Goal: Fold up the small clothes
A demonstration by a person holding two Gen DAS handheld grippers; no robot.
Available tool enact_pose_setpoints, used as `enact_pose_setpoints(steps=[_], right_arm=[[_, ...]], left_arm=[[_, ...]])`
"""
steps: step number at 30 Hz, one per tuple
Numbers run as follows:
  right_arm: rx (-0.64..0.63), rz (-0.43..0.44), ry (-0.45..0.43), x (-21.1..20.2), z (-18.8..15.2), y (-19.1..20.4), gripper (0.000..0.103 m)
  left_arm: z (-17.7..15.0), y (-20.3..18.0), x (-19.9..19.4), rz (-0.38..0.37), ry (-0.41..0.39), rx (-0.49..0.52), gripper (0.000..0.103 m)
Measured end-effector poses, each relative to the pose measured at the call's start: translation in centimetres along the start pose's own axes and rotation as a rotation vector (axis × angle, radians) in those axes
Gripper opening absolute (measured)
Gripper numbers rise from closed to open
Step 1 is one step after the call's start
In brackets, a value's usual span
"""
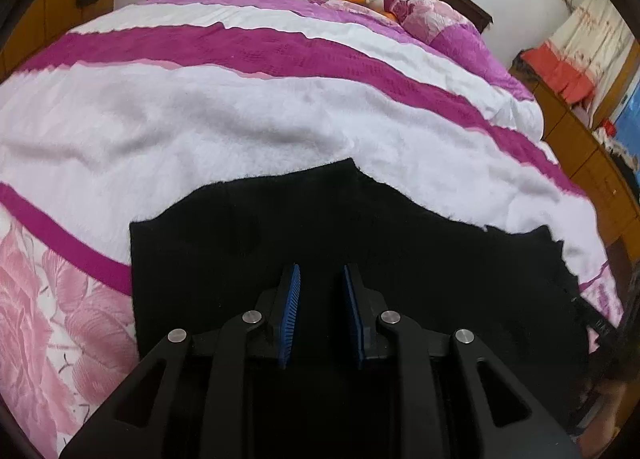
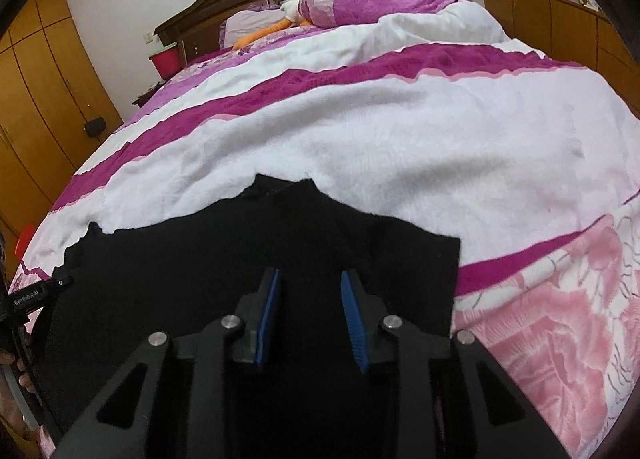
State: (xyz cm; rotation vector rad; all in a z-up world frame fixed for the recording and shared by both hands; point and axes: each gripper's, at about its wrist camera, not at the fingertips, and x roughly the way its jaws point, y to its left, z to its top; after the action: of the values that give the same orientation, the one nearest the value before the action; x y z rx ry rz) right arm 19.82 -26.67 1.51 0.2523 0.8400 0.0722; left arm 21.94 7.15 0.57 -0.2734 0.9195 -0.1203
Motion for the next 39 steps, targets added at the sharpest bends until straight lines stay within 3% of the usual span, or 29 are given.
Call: enact_pose_setpoints(steps=[6,12,14,24,31,39], right_arm=[[0.035,0.019,-0.002,-2.3,-0.1,0.1,0.034],[0.02,0.08,-0.041,-8.5,-1.6,1.2,0.047],[0.021,0.091,-0.054,-10.1,-2.1,1.2,0.053],[0.081,0.102,-0.083,-15.6,-5.6,-0.3,0.06],[0.165,0.096,-0.048,-15.8,-8.9,-2.9,0.066],[0.28,0.17,0.001,-12.9,-11.1,-5.0,0.067]], left_arm=[[-0.1,-0.5,-1.4,0.029,0.007,0.015,0.018],[-1.3,-1.5,-5.1,0.099,-0.001,0.067,0.018],[-2.1,-1.6,-6.5,0.097,0.001,0.069,0.018],[-6.0,-2.8,-12.0,0.108,0.012,0.075,0.018],[-9.0,-3.7,-12.8,0.099,0.05,0.064,0.018],[-11.3,-5.0,-11.6,0.091,0.088,0.061,0.018]])
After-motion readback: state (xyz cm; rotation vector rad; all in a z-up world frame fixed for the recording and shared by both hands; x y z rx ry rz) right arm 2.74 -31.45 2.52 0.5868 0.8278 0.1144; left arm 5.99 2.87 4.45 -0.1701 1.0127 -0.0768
